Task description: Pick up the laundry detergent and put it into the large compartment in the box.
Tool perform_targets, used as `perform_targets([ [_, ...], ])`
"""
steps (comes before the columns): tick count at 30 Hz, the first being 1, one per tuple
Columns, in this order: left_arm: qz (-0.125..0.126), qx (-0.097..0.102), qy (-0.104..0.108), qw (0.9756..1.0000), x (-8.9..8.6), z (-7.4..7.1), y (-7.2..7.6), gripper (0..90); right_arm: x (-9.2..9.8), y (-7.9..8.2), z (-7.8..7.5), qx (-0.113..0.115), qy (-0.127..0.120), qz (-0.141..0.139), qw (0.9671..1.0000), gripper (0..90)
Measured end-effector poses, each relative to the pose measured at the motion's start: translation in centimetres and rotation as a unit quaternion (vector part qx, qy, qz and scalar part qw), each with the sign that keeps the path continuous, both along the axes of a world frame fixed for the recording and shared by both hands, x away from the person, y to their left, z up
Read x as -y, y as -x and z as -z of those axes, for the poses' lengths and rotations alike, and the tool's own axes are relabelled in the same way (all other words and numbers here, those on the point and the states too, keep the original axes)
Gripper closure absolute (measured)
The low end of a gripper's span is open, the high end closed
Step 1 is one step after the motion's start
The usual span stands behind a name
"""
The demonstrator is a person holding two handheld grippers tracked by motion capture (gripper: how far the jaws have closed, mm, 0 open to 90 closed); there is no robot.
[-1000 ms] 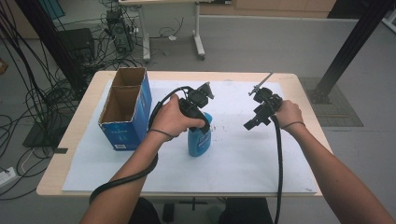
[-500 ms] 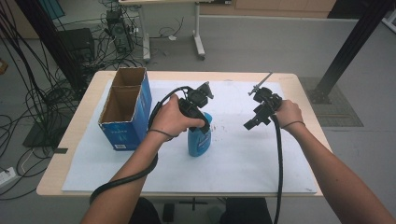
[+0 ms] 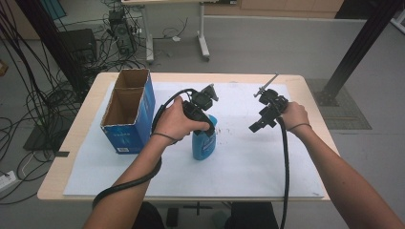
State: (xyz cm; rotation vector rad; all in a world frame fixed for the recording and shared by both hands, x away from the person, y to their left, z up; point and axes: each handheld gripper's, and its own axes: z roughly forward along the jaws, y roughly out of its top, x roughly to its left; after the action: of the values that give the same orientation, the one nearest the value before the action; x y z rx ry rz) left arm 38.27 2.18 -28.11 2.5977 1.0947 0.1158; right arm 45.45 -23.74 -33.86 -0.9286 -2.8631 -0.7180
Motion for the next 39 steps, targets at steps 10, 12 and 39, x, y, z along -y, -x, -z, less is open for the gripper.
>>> perform_targets([
  [10,-0.002,0.001,-0.001,1.0,0.1,0.0,0.0,37.8,0.0,-0.1,0.1,-0.001,0.001,0.003,1.0,3.1],
  [12,0.001,0.0,-0.001,1.0,0.1,0.0,0.0,37.8,0.0,-0.1,0.1,-0.001,0.001,0.003,1.0,3.1],
  [39,0.016,0.04,-0.006,0.999,1.3,-8.7,0.7,37.9,-0.4,0.3,-0.6,0.008,0.005,-0.002,0.9999,3.1],
])
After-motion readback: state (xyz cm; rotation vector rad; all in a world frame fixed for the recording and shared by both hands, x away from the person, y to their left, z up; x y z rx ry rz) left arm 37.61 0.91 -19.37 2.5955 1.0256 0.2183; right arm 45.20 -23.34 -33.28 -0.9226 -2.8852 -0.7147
